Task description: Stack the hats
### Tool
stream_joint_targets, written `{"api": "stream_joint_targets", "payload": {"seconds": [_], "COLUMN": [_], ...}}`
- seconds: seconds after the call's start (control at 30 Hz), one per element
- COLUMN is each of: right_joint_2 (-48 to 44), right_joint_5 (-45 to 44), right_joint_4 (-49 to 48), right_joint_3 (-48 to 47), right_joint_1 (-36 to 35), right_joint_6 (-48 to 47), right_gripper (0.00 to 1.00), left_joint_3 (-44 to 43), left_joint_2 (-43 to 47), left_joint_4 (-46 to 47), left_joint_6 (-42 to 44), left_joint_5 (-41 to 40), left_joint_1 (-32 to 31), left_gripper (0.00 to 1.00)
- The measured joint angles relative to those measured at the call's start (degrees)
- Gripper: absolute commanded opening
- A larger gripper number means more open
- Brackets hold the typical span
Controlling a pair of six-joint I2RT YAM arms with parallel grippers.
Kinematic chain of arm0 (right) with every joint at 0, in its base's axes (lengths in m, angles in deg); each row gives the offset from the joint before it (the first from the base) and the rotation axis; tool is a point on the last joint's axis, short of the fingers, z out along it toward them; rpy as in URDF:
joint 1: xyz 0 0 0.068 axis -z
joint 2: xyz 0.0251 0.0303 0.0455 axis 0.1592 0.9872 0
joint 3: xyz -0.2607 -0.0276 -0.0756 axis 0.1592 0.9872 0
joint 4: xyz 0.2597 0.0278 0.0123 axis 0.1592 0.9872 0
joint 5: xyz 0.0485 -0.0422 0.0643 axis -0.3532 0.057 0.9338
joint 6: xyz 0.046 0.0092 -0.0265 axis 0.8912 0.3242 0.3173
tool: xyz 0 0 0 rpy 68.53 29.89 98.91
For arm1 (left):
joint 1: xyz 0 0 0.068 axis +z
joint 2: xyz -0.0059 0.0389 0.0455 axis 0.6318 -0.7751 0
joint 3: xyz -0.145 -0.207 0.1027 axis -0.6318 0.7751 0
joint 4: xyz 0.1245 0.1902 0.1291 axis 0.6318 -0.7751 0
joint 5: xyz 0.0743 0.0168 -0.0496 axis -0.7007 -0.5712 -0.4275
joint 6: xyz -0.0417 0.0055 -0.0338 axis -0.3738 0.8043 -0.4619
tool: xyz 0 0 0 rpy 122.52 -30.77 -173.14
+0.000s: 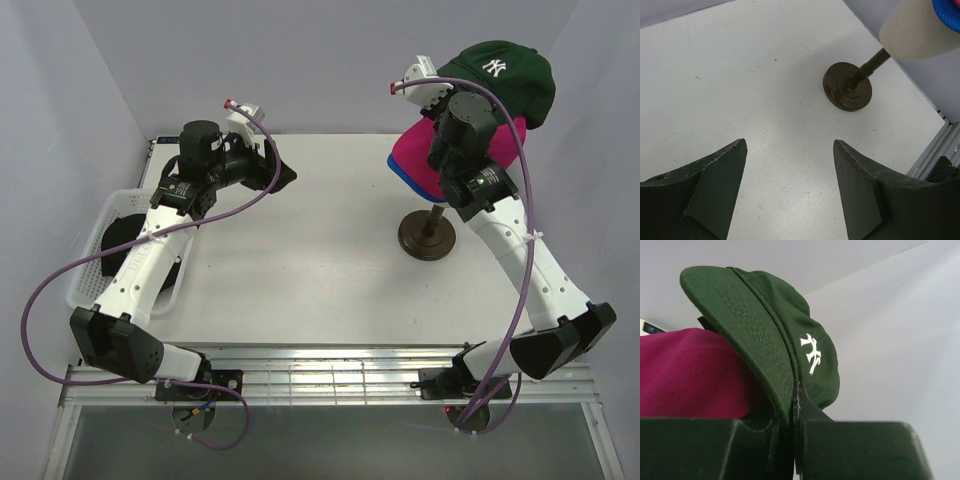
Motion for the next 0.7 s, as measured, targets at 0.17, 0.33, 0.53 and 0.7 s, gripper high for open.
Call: {"api": "stream_joint_targets", "payload": {"seconds": [0.17,0.33,0.53,0.7], "right_joint_2": [-1.3,-4.7,-5.6,-5.5], "right_joint_5": [0.8,-3.0,-5.3,-8.9], "right_joint_4": [4.8,4.8,3.4,1.3], "right_joint_3": [-1.0,0.3,1.9,2.6], "right_joint_1": [-1.0,-6.1,-8.3,-9.4], "right_joint_6": [3.5,1.8,-0.6,-4.5], "right_gripper": [0.08,0.08,0.08,0.08], "left_joint_3": [0.0,0.0,-0.8,-2.7], "left_joint_2": [0.0,-0.6,-4.7,-8.0], "left_joint_4": [0.0,0.1,0.4,0.5], "left_joint_6": [0.0,-0.1,-0.6,-0.7], "left_joint_5": [0.0,0.4,3.3,6.1], "left_joint_1": [0.0,0.0,-1.5,-7.3], "left_gripper": [0.8,0.79,0.77,0.76]}}
